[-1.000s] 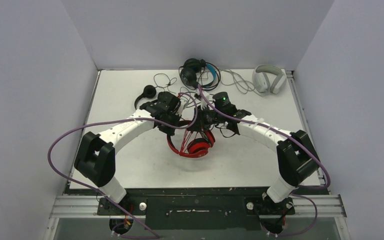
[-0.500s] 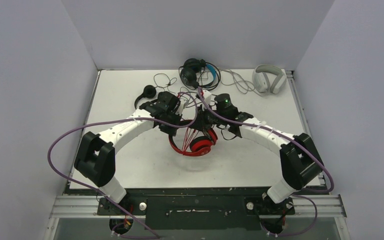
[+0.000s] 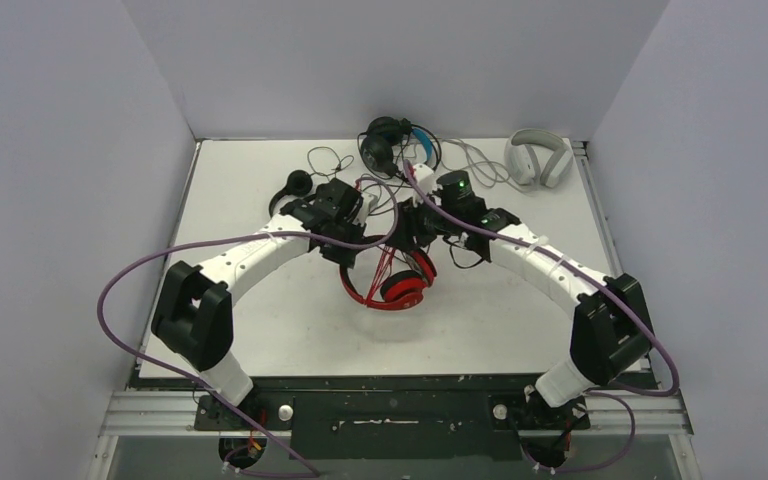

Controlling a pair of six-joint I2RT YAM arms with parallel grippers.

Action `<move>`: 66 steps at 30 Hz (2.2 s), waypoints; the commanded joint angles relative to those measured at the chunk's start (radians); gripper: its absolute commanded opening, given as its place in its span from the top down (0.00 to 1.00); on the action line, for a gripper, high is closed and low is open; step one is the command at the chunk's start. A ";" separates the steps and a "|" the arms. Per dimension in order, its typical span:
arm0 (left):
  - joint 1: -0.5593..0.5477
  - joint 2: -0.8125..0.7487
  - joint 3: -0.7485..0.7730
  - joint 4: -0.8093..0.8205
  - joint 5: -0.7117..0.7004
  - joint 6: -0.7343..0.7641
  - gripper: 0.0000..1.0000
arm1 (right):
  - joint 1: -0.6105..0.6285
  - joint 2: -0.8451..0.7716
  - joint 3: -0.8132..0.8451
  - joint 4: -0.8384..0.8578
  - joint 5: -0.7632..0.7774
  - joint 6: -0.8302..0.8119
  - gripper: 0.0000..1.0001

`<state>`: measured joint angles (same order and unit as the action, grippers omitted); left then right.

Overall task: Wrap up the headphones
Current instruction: Wrap the headphones cable around the headphones, then place the headphones at the corner of the board.

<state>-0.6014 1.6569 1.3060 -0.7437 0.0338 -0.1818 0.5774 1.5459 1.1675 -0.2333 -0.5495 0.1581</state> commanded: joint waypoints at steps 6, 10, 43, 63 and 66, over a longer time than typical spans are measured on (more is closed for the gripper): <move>0.041 -0.016 0.030 -0.016 0.030 -0.031 1.00 | -0.130 -0.120 0.067 -0.094 0.041 -0.007 0.45; 0.104 -0.057 0.012 -0.013 -0.023 -0.060 1.00 | -0.170 -0.214 -0.005 -0.093 0.138 0.028 0.39; 0.898 -0.262 -0.466 0.199 -0.390 -0.870 1.00 | -0.195 -0.552 -0.340 0.059 0.376 0.135 0.21; 0.977 -0.138 -0.389 0.036 -0.462 -0.829 0.19 | -0.206 -0.580 -0.341 0.065 0.355 0.136 0.21; 0.979 -0.186 -0.352 -0.017 -0.477 -0.814 0.17 | -0.207 -0.576 -0.332 0.061 0.352 0.131 0.21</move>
<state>0.3676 1.5463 0.8860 -0.6762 -0.4042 -1.0233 0.3790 0.9871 0.8165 -0.2096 -0.1959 0.2855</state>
